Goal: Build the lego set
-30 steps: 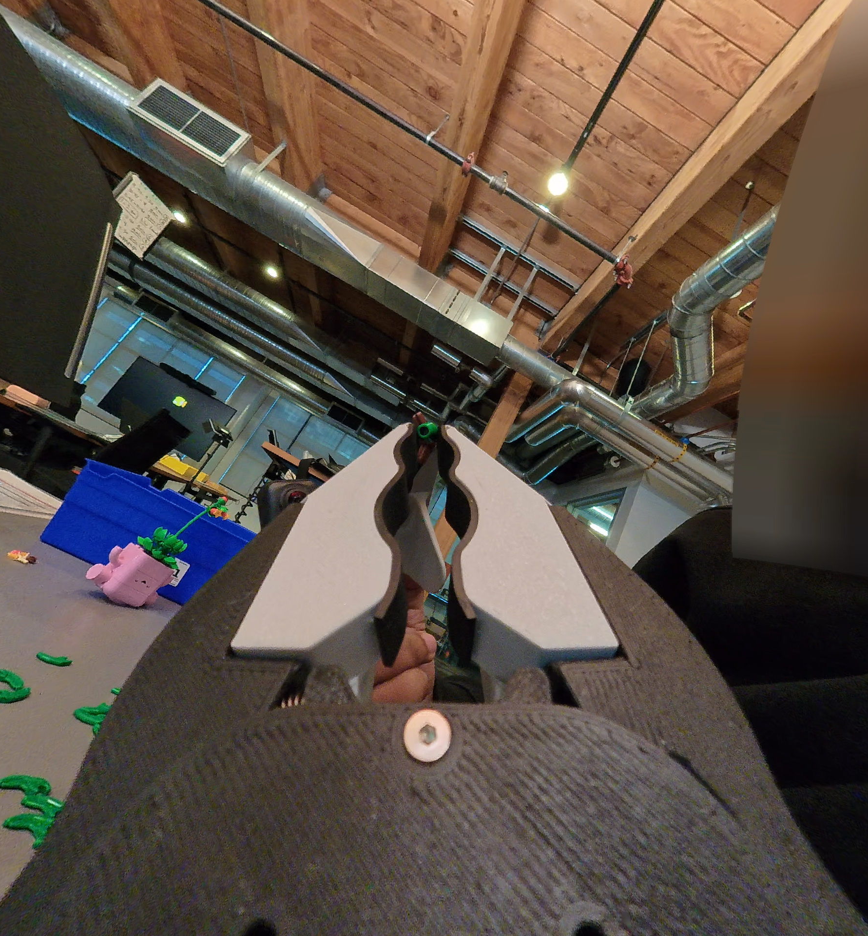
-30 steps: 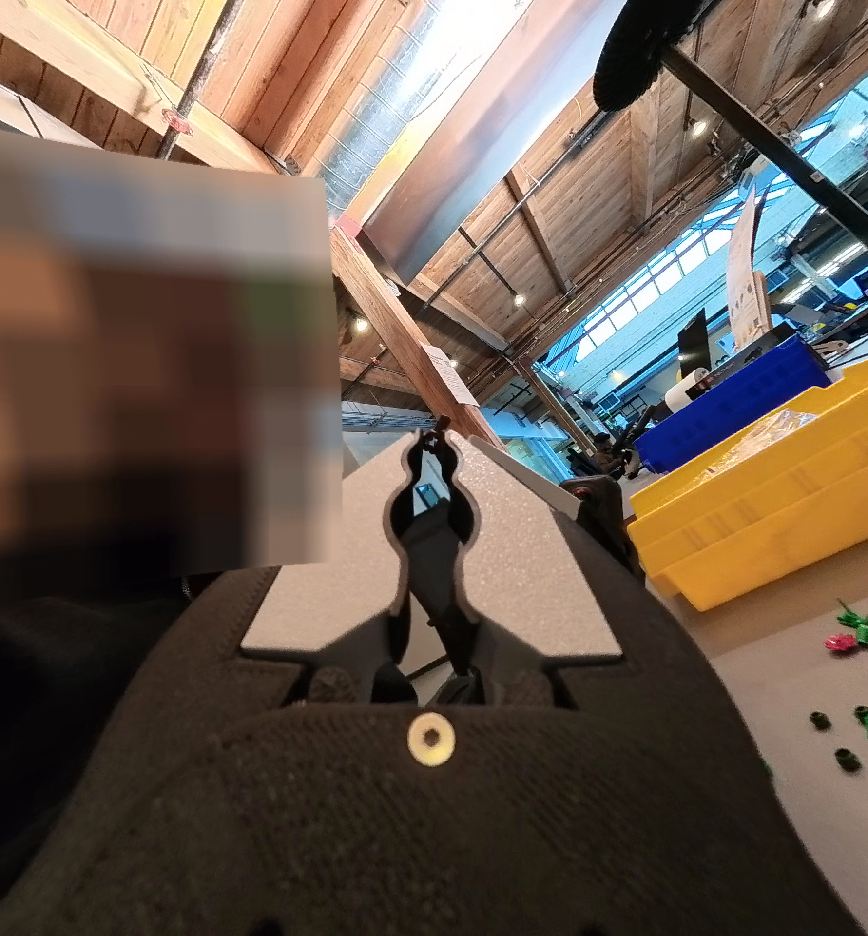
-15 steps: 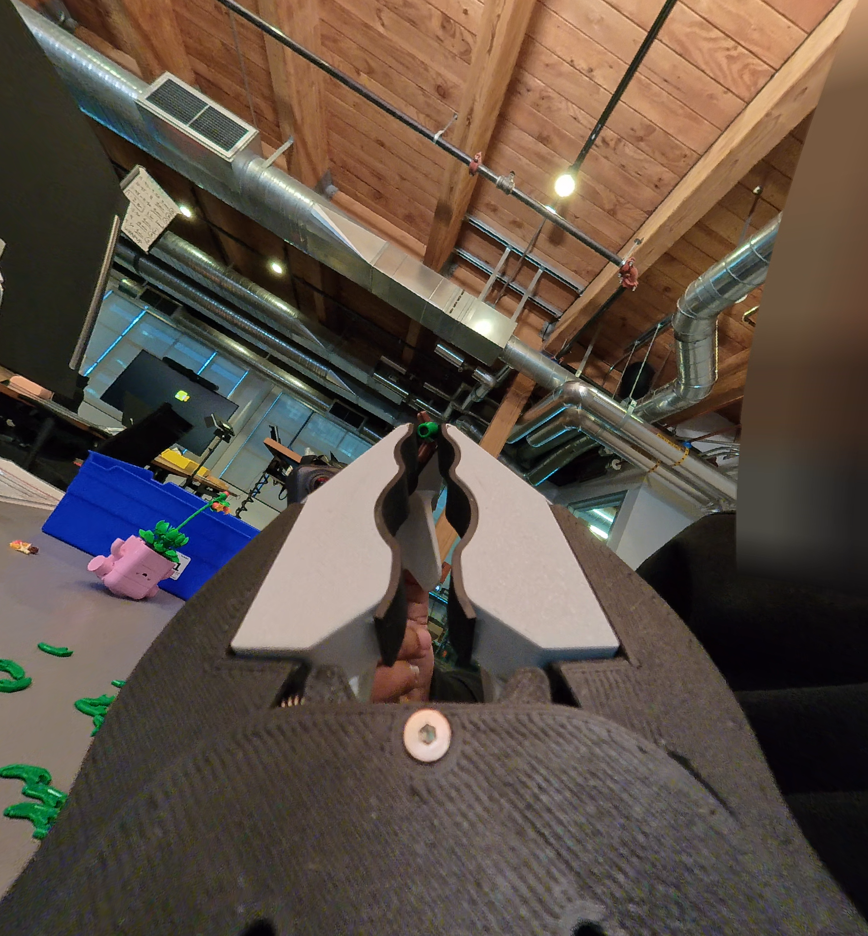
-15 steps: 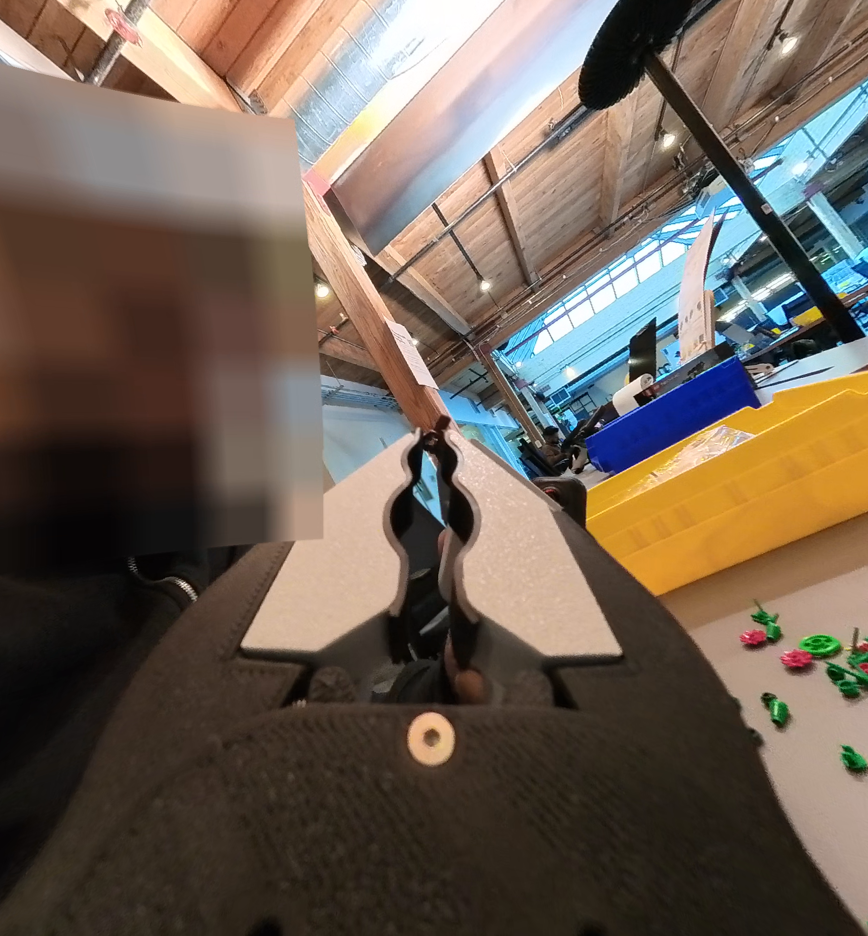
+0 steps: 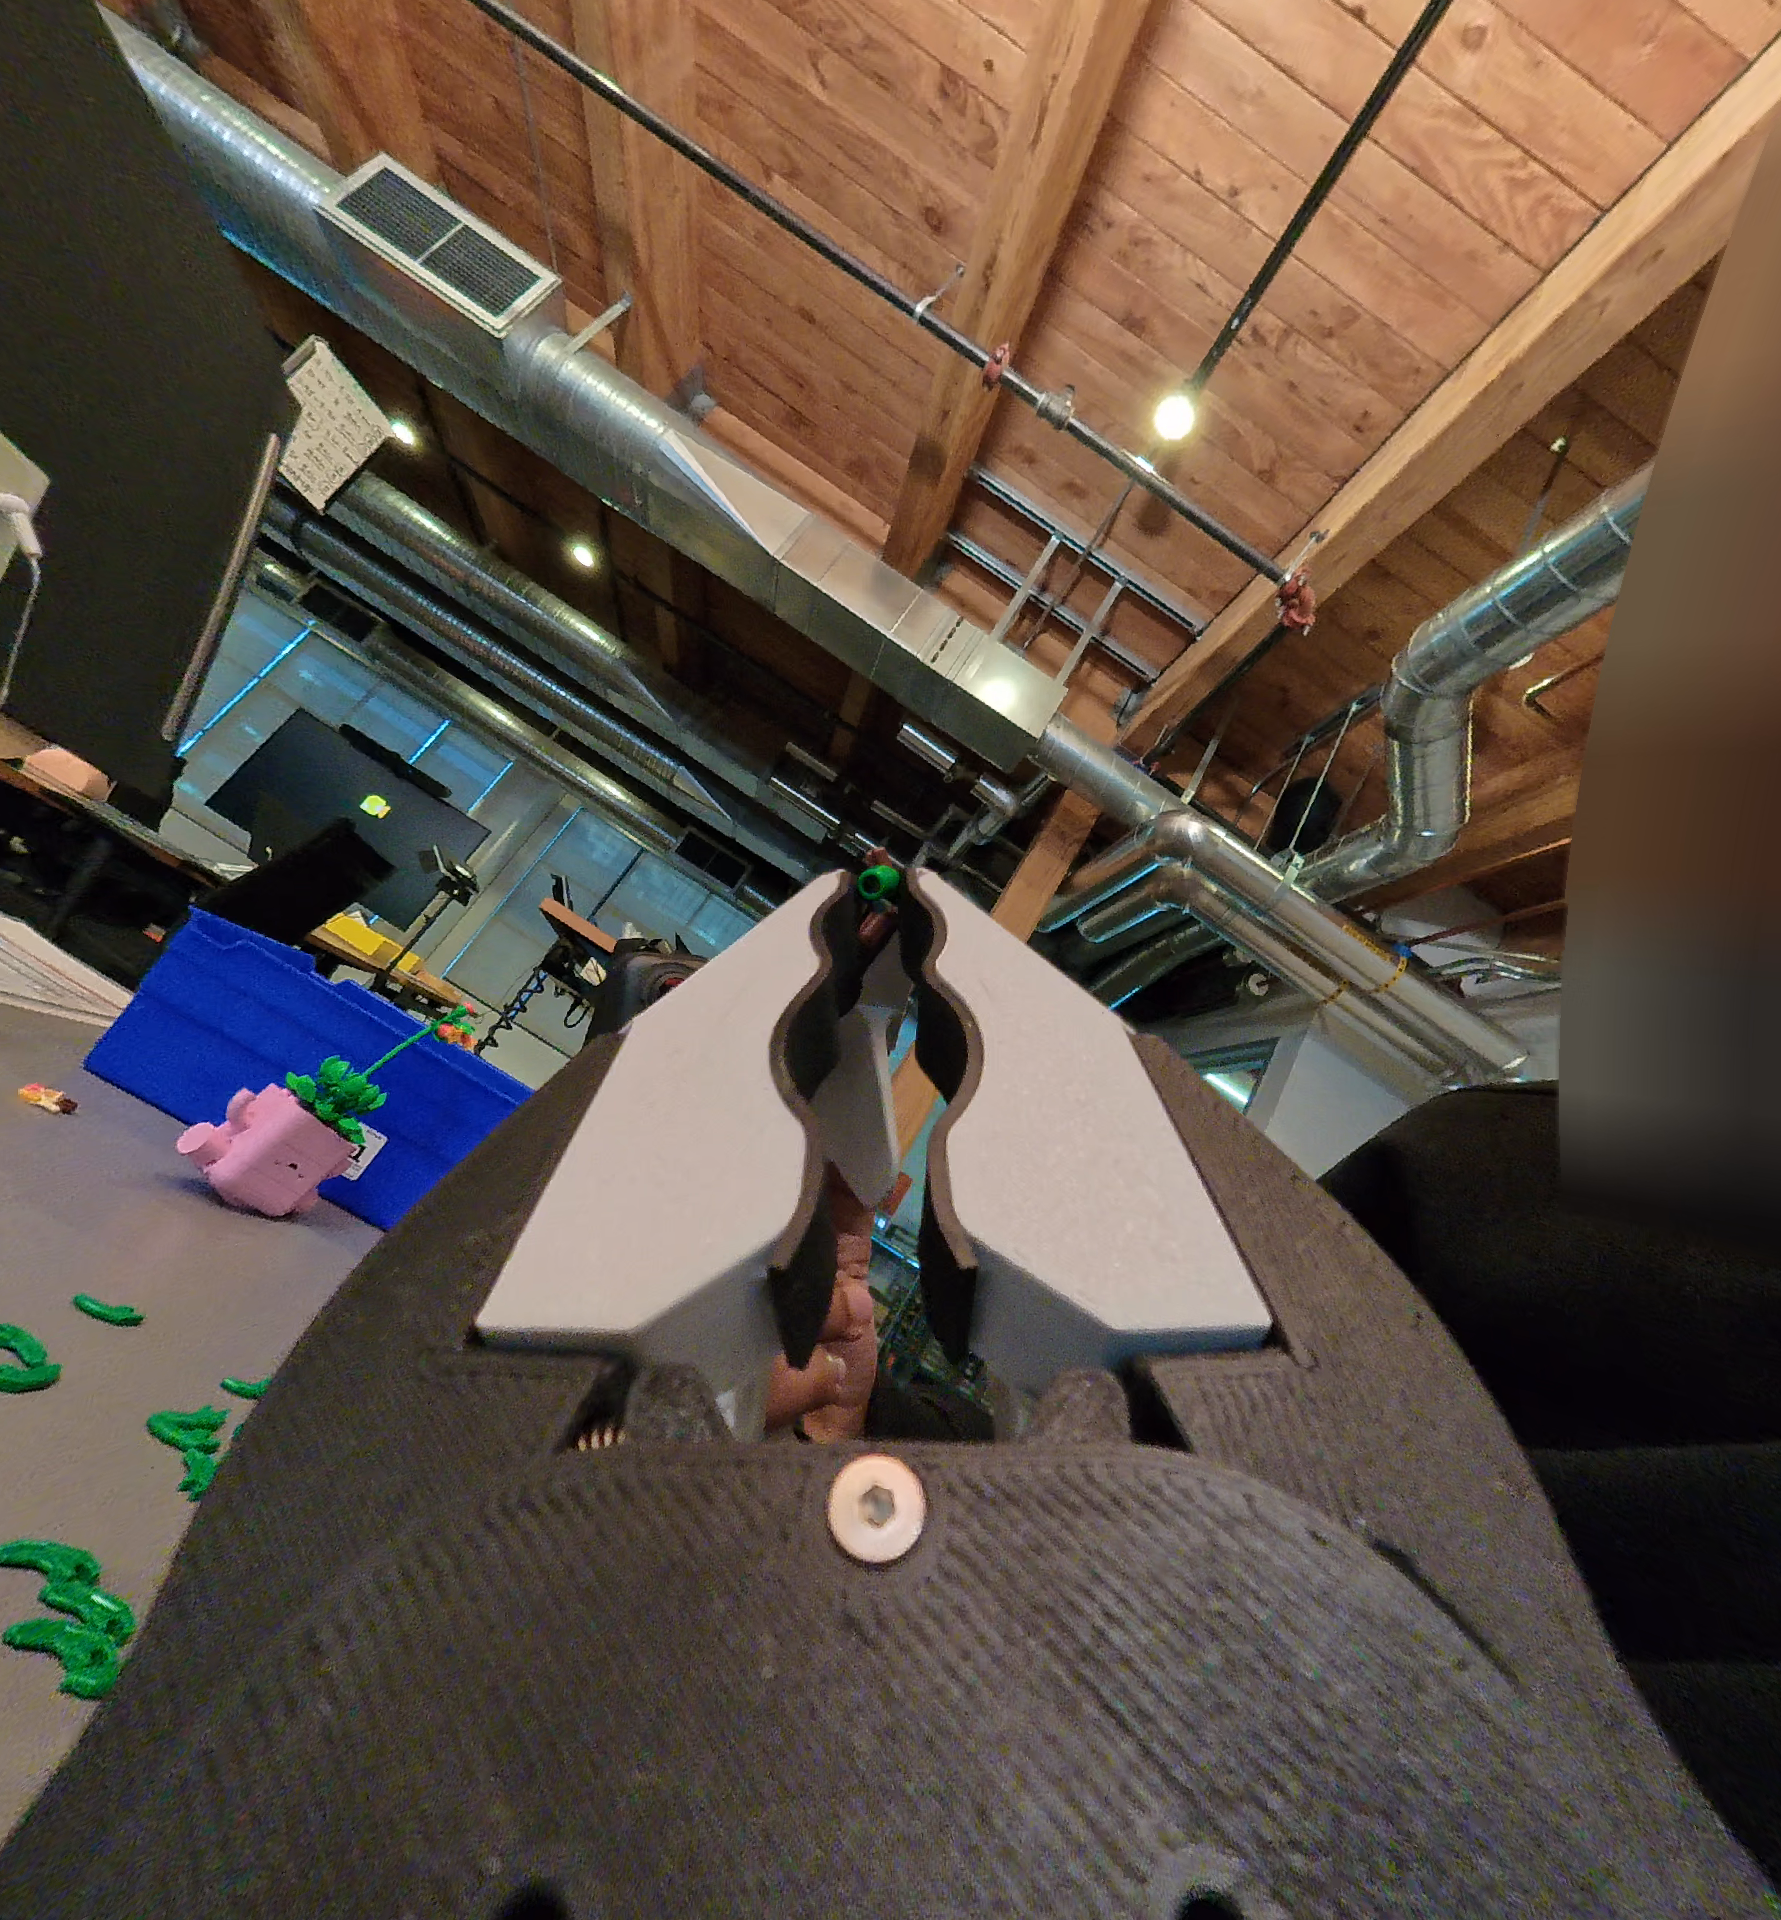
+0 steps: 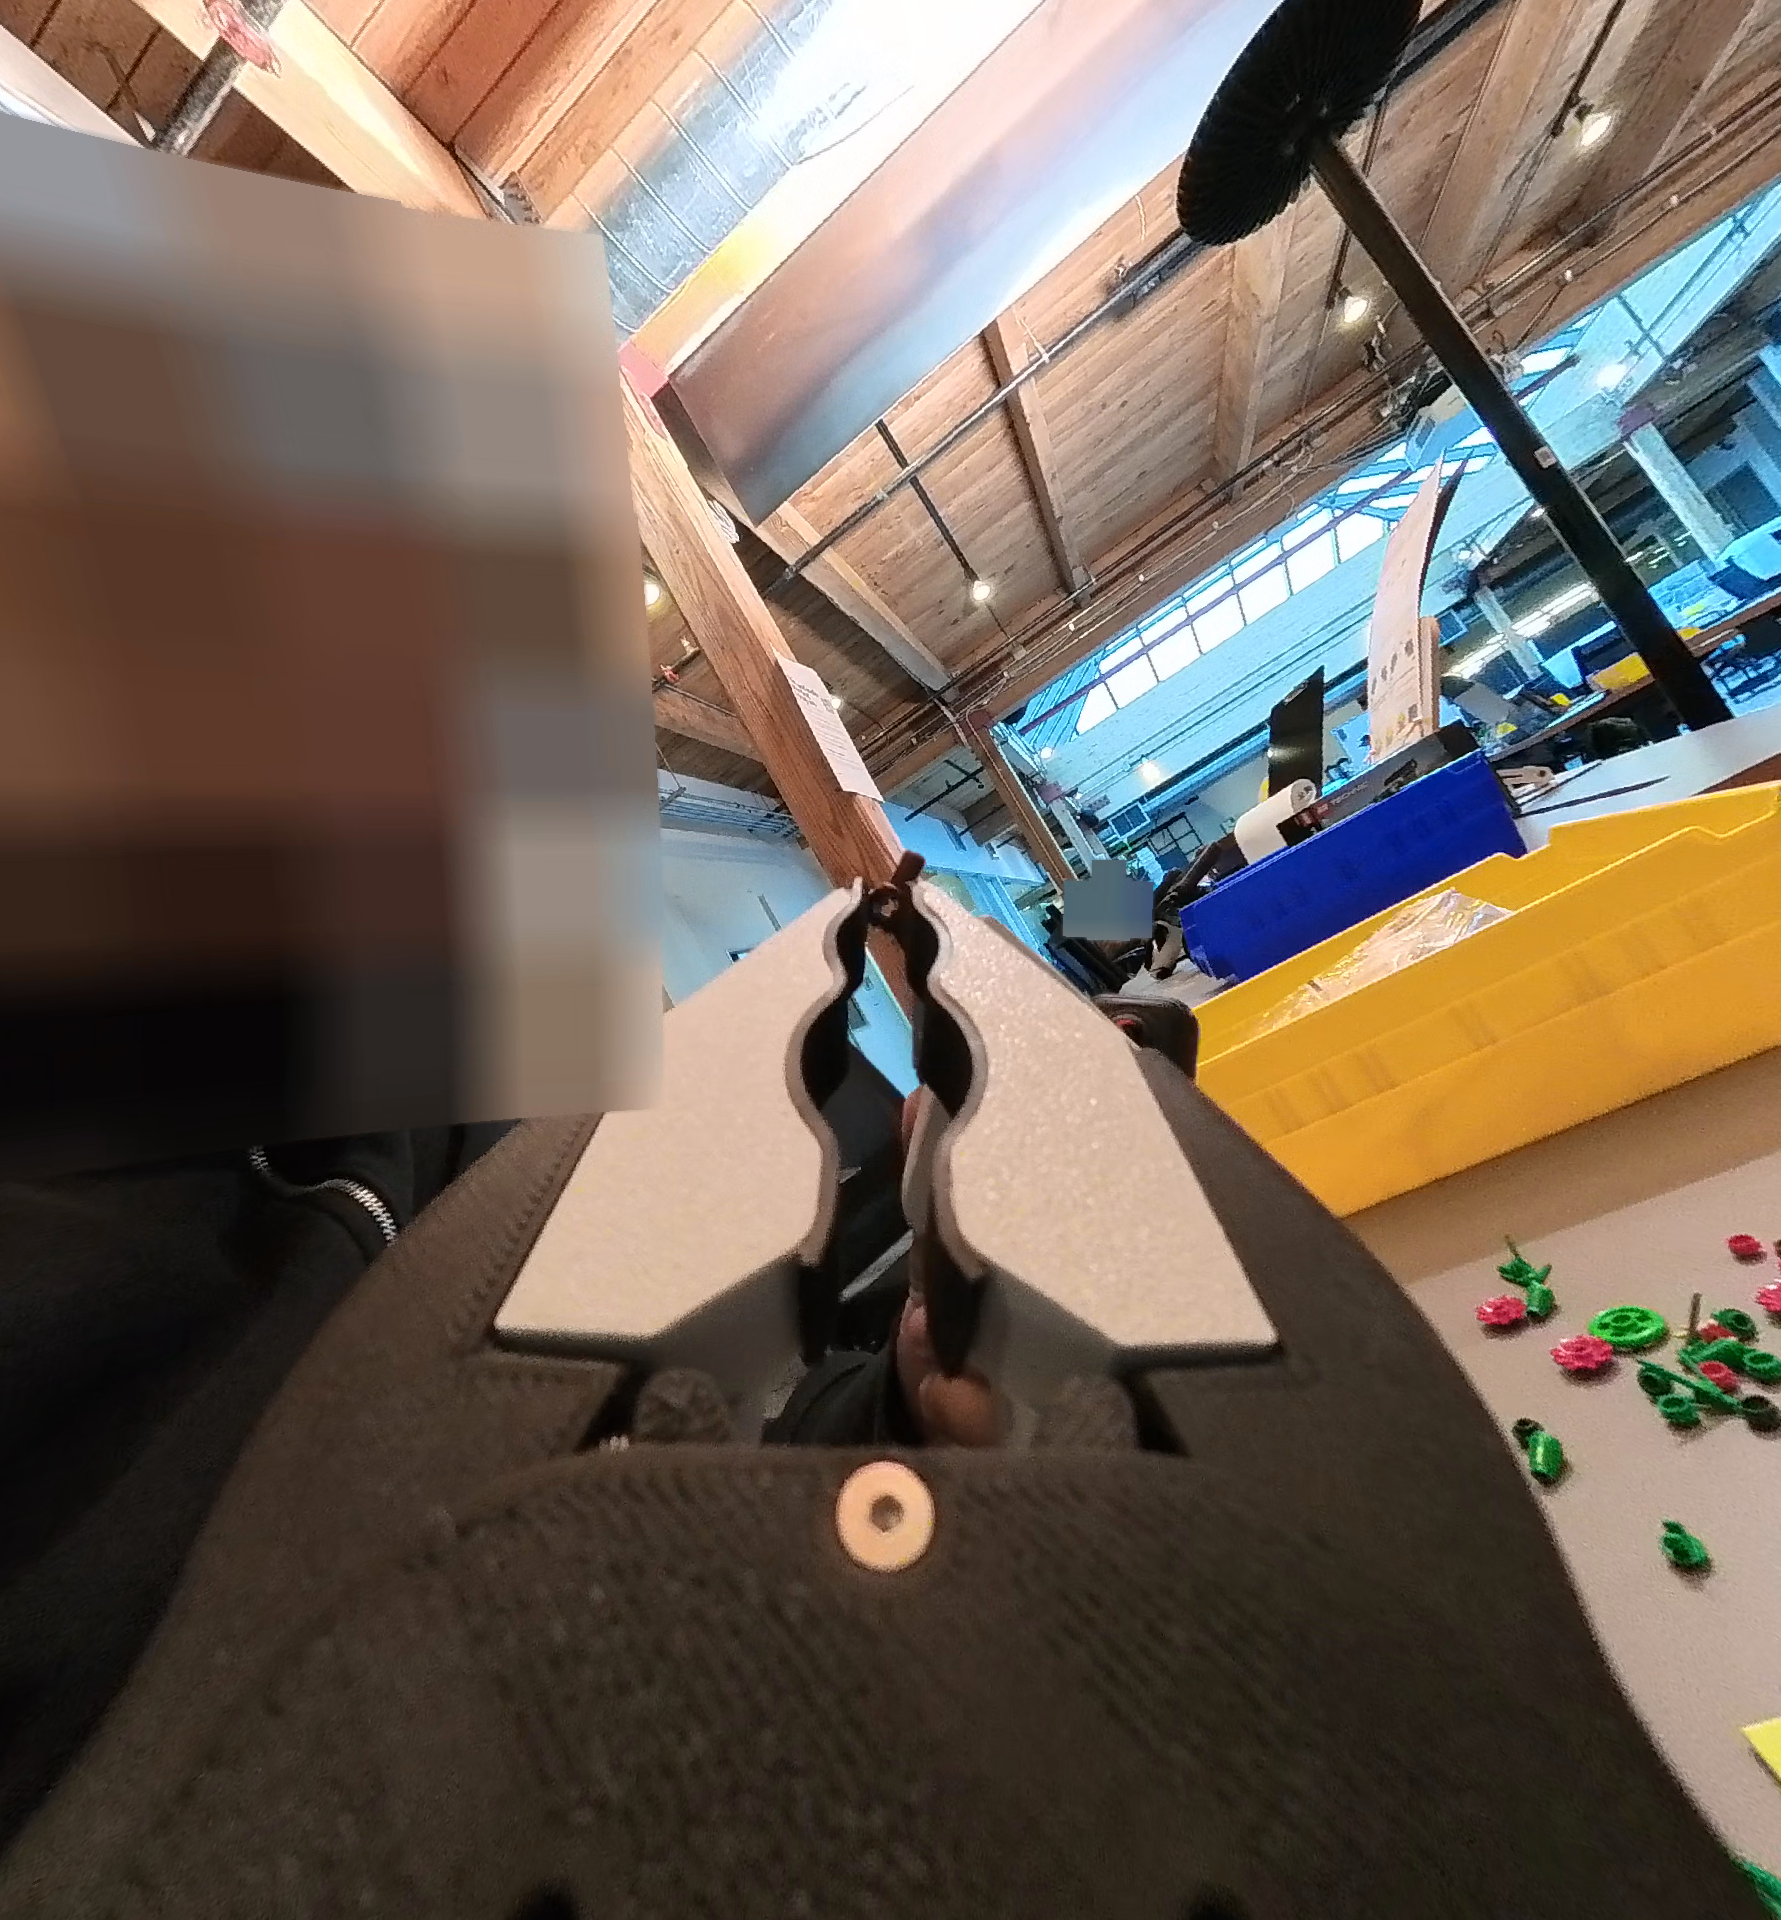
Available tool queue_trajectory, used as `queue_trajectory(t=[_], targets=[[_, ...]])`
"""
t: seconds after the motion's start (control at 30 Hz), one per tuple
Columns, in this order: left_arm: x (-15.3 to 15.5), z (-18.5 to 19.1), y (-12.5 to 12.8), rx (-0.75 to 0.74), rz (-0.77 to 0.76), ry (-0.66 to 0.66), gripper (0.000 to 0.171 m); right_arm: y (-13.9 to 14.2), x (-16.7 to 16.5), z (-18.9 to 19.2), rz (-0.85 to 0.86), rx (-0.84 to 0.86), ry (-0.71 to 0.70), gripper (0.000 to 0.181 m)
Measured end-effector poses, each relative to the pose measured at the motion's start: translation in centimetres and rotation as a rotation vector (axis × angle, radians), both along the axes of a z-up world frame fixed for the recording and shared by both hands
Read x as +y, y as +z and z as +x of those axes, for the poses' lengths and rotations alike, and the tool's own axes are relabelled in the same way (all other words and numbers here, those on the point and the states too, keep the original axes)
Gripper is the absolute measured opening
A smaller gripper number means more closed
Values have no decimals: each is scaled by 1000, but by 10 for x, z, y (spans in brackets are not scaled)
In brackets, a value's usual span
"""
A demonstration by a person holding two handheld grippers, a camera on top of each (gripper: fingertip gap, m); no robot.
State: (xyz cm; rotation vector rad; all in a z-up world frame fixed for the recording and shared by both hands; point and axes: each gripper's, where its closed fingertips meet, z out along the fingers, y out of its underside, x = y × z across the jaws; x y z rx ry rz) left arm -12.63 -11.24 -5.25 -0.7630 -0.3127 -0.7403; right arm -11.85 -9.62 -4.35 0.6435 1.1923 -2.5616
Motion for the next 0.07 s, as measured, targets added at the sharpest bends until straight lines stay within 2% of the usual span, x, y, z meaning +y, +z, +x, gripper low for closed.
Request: queue_trajectory(t=[0.07], targets=[[0,-1,-1,-1,-10,7,5,1,2,0,-16,-1,6,4]])
